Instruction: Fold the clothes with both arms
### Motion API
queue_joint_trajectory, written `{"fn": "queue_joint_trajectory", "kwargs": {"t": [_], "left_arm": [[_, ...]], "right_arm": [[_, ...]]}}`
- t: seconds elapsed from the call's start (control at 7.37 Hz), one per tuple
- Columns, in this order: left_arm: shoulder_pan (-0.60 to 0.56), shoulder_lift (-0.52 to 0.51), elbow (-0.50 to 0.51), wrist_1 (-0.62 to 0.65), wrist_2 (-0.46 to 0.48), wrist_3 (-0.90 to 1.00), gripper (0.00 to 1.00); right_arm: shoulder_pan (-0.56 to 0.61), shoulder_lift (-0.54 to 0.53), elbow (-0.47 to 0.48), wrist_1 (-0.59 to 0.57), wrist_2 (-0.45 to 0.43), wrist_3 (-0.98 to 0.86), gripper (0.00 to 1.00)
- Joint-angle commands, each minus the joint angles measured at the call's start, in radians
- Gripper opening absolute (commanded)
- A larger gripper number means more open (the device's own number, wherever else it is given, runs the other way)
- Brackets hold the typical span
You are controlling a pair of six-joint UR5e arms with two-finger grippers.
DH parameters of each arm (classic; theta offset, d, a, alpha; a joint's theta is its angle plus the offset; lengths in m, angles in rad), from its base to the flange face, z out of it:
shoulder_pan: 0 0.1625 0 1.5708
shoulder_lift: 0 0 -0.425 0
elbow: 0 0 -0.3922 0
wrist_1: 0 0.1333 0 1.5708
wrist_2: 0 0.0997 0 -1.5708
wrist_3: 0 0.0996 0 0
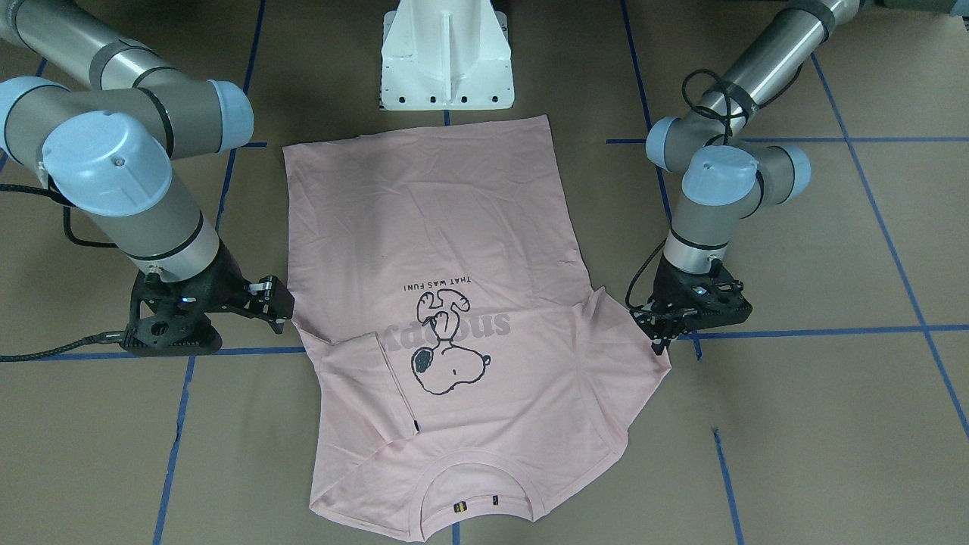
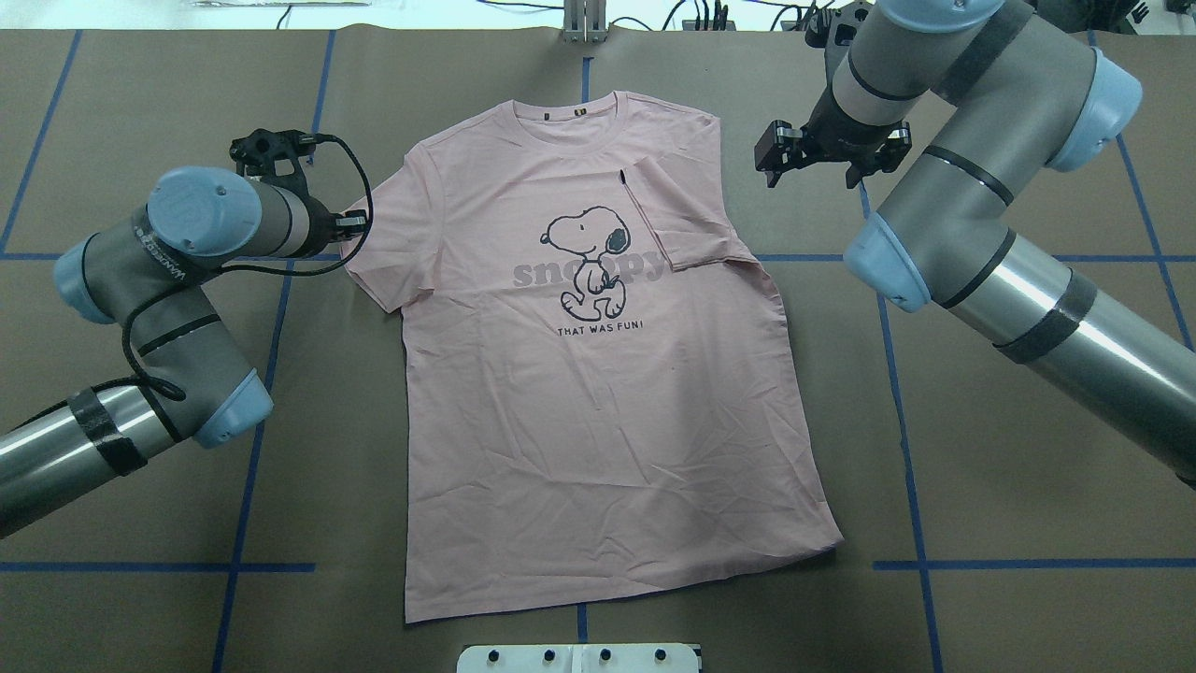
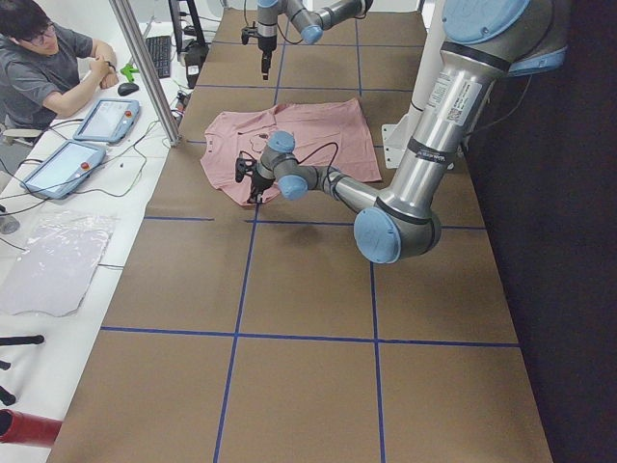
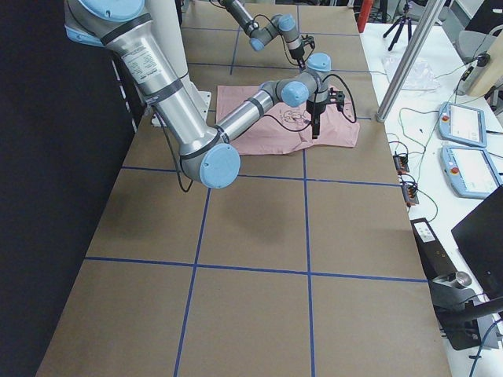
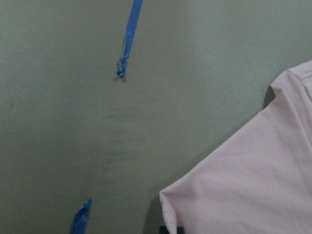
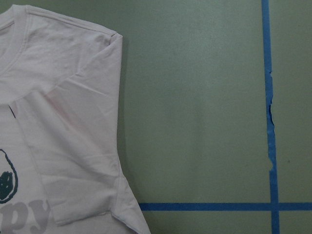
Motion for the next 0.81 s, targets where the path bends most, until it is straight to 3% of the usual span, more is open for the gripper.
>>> {"fn": "queue_joint_trajectory", "kwargs": {"t": [0.0,0.27,0.54,0.68], "left_arm": [[-0.003,-0.065,-0.065,0.117,-0.007,-0.013,0.00],[0.021,-0.176,-0.038,0.181,-0.006,-0.158,0.00],[0.041,-0.422,0.279,0.167,0.000,-0.244,0.00],[0.041,-0.429,0.290,0.164,0.000,-0.245,0.00]], "right_arm": [[-0.001,-0.006,0.000,0.000,-0.001,0.000,1.00],[-0.001,-0.010,0.002,0.002,0.000,0.000,1.00],[-0.001,-0.013,0.000,0.002,-0.001,0.000,1.00],[-0.001,-0.014,0.002,0.002,0.000,0.000,1.00]]}}
